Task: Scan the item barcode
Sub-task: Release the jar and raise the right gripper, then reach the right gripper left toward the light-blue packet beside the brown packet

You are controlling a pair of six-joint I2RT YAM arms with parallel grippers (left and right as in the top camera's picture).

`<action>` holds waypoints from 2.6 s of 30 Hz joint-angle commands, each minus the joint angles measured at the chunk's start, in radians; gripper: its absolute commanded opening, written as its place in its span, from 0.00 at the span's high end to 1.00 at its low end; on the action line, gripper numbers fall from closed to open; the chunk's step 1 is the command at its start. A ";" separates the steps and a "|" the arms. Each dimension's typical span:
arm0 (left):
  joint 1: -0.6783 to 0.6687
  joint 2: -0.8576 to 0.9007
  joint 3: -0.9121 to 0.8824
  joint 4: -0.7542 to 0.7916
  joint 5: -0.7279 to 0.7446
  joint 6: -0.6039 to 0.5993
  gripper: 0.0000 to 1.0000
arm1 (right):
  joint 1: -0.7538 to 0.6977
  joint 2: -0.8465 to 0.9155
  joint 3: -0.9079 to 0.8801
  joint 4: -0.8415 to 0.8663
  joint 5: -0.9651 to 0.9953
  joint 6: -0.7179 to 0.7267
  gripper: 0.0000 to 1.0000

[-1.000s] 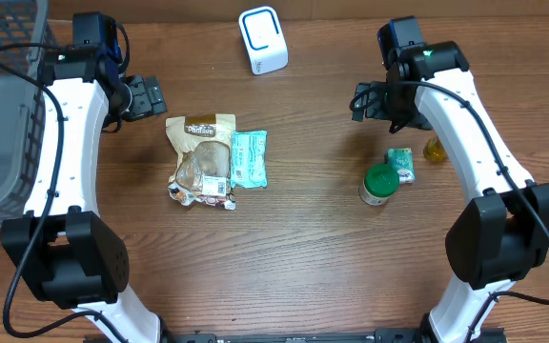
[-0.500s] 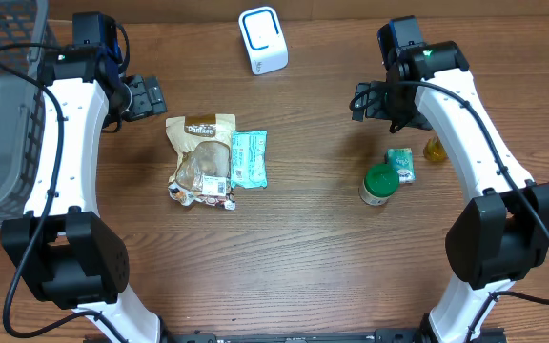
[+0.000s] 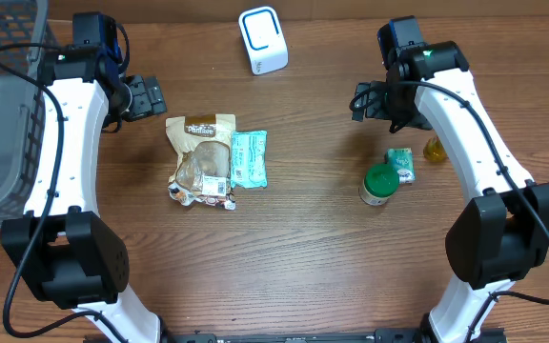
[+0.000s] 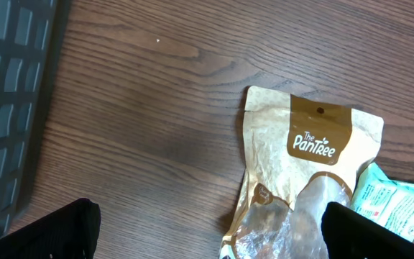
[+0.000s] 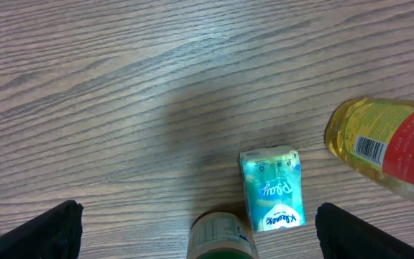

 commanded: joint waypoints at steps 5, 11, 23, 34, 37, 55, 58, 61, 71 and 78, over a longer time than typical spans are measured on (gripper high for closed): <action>-0.002 -0.005 0.016 0.000 0.004 0.019 0.01 | 0.004 -0.013 0.011 0.003 0.010 -0.004 0.00; -0.002 -0.004 0.016 0.000 0.004 0.019 0.00 | 0.004 -0.013 0.011 0.003 0.010 -0.004 0.00; -0.002 -0.004 0.016 0.000 0.004 0.019 0.00 | 0.004 -0.013 0.011 0.103 -0.117 -0.001 0.00; -0.002 -0.005 0.016 0.000 0.004 0.019 0.00 | 0.030 -0.013 0.007 0.158 -0.480 -0.002 0.00; -0.002 -0.005 0.016 0.000 0.004 0.019 0.00 | 0.088 -0.013 0.001 0.154 -0.480 -0.002 0.00; -0.002 -0.005 0.016 0.000 0.004 0.019 0.01 | 0.239 -0.012 0.000 0.165 -0.469 -0.005 0.00; -0.002 -0.004 0.016 0.000 0.004 0.019 0.00 | 0.239 -0.012 0.000 0.169 -0.469 -0.005 0.00; -0.002 -0.005 0.016 0.000 0.004 0.019 0.01 | 0.239 -0.012 0.000 0.177 -0.469 -0.005 0.00; -0.002 -0.004 0.016 0.000 0.004 0.019 0.00 | 0.239 -0.012 0.000 0.205 -0.474 -0.004 0.00; -0.002 -0.005 0.016 0.000 0.004 0.019 0.01 | 0.239 -0.012 0.000 0.243 -0.473 0.000 0.00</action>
